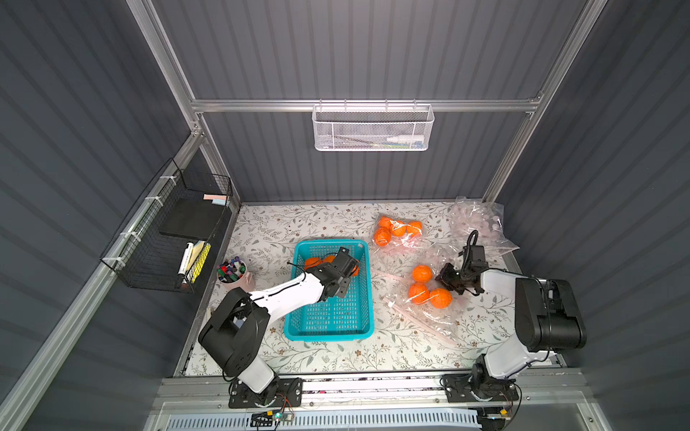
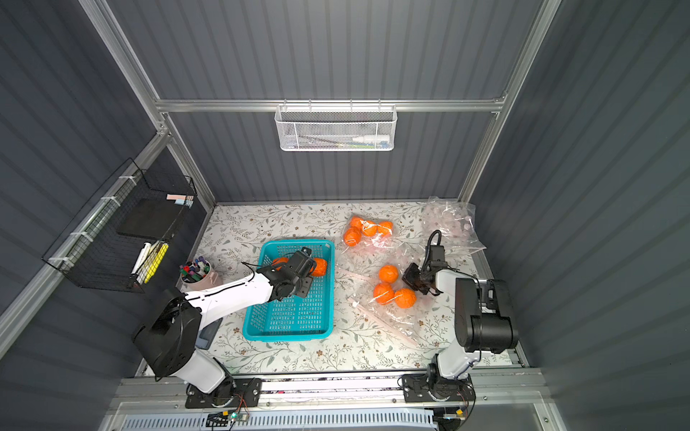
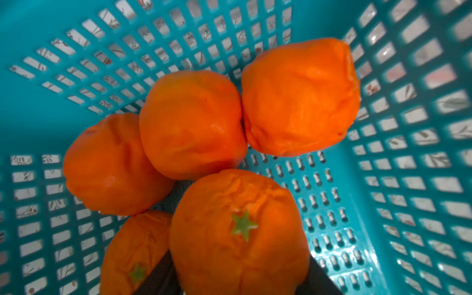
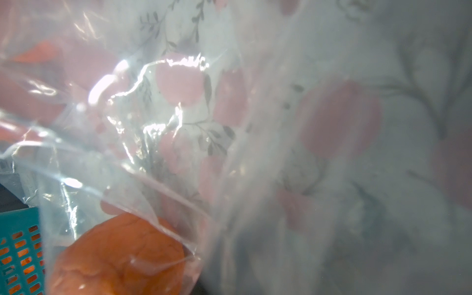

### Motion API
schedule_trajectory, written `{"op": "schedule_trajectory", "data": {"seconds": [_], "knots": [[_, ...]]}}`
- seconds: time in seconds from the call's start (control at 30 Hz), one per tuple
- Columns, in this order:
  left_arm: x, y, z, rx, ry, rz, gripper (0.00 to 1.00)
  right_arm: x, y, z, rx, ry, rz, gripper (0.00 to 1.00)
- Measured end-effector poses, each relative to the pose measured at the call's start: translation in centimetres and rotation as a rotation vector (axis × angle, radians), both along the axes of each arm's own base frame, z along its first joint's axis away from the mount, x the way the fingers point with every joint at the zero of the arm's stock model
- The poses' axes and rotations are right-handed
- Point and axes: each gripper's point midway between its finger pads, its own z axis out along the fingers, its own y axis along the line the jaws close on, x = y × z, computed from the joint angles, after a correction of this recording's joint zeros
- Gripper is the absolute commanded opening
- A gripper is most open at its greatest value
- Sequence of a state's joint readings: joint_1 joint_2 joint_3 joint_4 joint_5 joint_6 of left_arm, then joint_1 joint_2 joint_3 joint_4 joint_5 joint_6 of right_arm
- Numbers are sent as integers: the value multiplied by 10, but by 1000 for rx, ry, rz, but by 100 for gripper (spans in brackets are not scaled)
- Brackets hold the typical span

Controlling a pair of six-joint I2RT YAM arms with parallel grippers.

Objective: Open the zip-top bag and take out the orange
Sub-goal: Place the orange in the basket.

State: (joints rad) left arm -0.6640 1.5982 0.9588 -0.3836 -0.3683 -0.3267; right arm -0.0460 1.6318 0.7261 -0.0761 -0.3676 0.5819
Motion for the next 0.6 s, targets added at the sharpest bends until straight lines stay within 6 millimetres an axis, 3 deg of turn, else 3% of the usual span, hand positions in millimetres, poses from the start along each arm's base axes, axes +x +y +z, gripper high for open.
{"op": "schedule_trajectory", "data": {"seconds": [0.23, 0.6], "knots": [[1, 13, -10, 53, 19, 17, 63, 0, 0, 0, 1, 1, -1, 11], [5, 15, -21, 96, 39, 6, 78, 0, 0, 0, 1, 1, -1, 11]]}}
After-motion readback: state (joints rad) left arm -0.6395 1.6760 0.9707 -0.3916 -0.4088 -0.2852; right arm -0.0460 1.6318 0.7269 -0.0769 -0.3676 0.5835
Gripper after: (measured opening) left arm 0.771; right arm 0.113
